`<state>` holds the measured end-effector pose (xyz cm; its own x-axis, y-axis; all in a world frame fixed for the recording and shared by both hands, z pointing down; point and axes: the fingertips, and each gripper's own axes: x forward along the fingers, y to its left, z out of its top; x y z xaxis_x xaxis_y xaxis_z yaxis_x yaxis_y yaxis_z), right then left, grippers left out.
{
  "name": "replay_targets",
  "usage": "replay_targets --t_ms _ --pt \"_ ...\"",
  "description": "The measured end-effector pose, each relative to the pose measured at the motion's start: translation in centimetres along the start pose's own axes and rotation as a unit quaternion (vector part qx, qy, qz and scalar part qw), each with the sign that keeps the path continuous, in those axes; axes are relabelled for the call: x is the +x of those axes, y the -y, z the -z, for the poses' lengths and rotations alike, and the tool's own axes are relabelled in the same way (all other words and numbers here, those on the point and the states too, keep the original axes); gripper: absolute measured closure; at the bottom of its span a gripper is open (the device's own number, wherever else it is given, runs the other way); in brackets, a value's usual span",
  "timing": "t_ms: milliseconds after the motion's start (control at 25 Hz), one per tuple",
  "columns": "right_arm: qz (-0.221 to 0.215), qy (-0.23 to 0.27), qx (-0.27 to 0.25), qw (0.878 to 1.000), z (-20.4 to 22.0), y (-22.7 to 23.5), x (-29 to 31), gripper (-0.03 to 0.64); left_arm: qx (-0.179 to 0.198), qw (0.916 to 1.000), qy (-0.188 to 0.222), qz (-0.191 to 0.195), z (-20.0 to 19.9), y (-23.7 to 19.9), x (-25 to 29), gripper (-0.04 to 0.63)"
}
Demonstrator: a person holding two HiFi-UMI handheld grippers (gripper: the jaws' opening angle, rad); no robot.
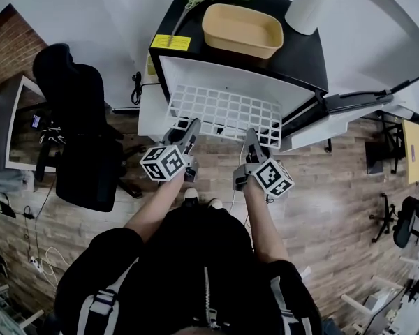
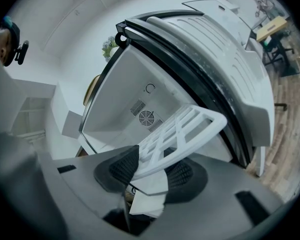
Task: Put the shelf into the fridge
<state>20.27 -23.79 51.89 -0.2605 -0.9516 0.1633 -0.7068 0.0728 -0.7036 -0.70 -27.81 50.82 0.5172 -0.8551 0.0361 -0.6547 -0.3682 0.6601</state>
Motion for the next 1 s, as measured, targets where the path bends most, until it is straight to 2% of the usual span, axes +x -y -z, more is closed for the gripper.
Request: replay_targets --t_ms 520,1000 --pt "0.019 0.017 -0.001 1.0 -0.8 0.3 1.4 0.454 0.005 0.9999 -0.007 0.013 -0.3 -0.4 1.6 0.39" --pt "0.016 0.021 0.007 1.0 -1.4 1.2 3.6 0.459 0.008 0.9998 -0.001 0.017 -0.8 -0.9 3.8 0.391"
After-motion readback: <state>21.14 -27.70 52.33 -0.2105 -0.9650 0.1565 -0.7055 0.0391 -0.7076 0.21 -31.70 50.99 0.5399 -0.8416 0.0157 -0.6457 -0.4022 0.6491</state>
